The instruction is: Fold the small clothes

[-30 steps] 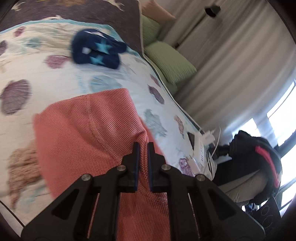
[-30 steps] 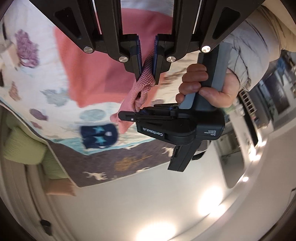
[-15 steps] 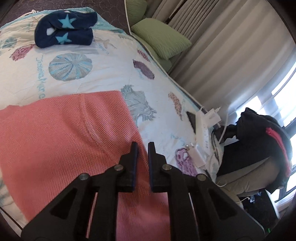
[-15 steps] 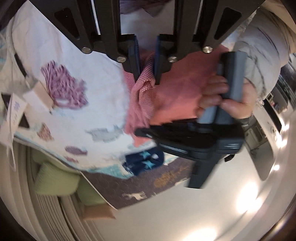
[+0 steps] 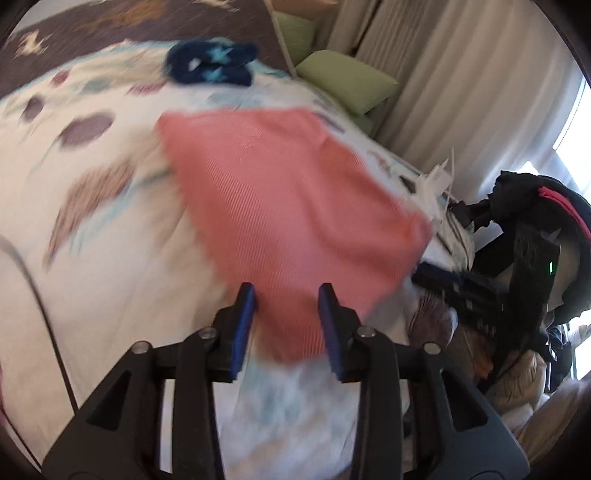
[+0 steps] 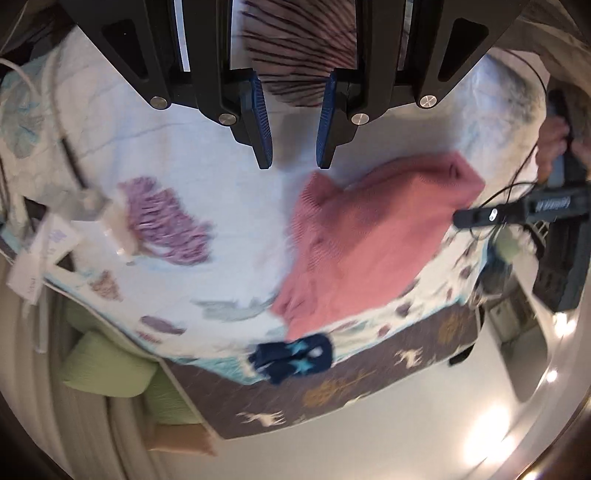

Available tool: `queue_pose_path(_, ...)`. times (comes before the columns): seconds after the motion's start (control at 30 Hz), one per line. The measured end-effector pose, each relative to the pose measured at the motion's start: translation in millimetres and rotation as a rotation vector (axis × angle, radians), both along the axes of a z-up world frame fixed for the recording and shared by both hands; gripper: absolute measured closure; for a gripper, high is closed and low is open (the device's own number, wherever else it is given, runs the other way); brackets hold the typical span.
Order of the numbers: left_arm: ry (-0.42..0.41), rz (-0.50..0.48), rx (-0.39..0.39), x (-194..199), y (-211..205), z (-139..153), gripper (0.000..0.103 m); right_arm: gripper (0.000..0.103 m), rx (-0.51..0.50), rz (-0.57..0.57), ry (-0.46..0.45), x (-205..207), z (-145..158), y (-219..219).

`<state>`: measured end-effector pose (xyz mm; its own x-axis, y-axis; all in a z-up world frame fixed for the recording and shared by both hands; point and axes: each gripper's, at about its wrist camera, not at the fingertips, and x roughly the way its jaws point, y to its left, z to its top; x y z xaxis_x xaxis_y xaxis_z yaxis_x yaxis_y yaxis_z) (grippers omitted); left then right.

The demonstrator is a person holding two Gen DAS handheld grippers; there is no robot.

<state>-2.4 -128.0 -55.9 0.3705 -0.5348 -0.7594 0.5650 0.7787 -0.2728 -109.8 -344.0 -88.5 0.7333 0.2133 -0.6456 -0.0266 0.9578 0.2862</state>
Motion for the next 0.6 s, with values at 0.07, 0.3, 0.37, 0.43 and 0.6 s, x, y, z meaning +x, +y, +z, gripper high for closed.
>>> queue_pose_path(0.07, 0.025, 0.0, -0.006, -9, 5, -10, 0.055, 0.078, -0.008, 0.028, -0.015, 9, -1, 10)
queue_pose_path(0.3, -0.05, -0.012, 0.091, -22, -19, -23, 0.055, 0.094, -0.136, 0.006, -0.057, 35, 3, 18)
queue_pose_path(0.37, -0.054, -0.023, 0.094, -23, -22, -23, 0.055, 0.095, -0.226, -0.011, -0.106, 28, 16, 14)
queue_pose_path(0.43, -0.053, -0.015, 0.096, -20, -22, -23, 0.055, 0.1, -0.367, -0.065, -0.12, 24, 21, 9)
queue_pose_path(0.6, -0.029, 0.019, 0.063, -17, -13, -24, 0.055, 0.099, -0.295, -0.121, -0.042, 13, 19, -33)
